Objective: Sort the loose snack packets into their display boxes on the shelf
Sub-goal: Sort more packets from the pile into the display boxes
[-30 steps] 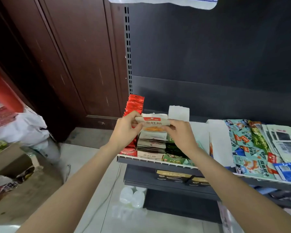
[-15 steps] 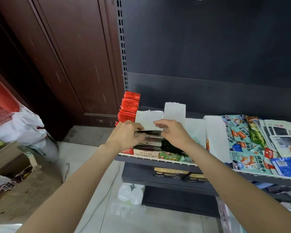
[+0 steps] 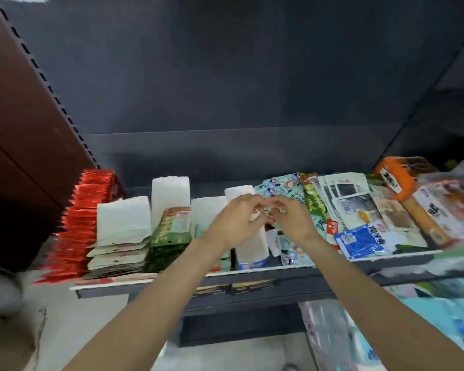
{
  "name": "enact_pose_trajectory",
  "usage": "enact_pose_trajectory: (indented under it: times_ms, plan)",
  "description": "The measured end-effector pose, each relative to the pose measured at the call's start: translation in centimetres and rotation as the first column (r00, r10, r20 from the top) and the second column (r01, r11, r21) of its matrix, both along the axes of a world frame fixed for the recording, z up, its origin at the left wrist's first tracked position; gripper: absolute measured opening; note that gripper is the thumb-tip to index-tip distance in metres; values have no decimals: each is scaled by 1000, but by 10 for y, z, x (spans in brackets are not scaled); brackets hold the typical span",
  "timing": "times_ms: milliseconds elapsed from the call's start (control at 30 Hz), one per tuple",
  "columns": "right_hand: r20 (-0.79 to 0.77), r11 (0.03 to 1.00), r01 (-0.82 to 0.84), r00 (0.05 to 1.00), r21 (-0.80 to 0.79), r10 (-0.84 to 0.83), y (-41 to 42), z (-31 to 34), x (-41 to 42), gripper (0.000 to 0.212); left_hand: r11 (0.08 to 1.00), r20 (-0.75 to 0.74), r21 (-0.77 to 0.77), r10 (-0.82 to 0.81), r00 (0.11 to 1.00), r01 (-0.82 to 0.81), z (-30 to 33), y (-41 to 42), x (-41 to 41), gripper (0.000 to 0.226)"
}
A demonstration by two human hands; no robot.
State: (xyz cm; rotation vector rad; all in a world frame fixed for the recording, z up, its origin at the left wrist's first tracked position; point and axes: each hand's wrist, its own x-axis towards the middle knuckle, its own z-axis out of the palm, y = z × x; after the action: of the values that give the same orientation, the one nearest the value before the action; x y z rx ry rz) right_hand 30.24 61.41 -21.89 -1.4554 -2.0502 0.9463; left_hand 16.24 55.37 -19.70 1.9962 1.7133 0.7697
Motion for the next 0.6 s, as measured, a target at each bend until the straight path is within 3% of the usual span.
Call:
enact_pose_trajectory:
  times_ms: [67,167,333,467,533,600]
  plan:
    - [99,998,57,993,17,-58,23,-14,45,32,998,-8,-43,-53,999,53,-13,31,43,26]
    - [217,989,141,965,40,-146,57,-38,105,45,989,-77,-149,-4,997,-7,-31,69,95,41]
    - [449,985,161,885,-58,-119,98,-72,161,83,915,-277,-392,-18,961,-96,-72,104,132,79]
    - [616,993,71,779,96,-116,108,-93,158,78,818,-332,-559,-71,940,-136,-98,109,138,77]
    - [572,979,-38,816,200,-85,110,-94,150,71,812,-276,-565,-19,961,-146,-101,111,139,72]
    - [539,965,-190,840,182,63,110,-90,140,67,814,-191,-556,71,979,-167,-98,113,140,66]
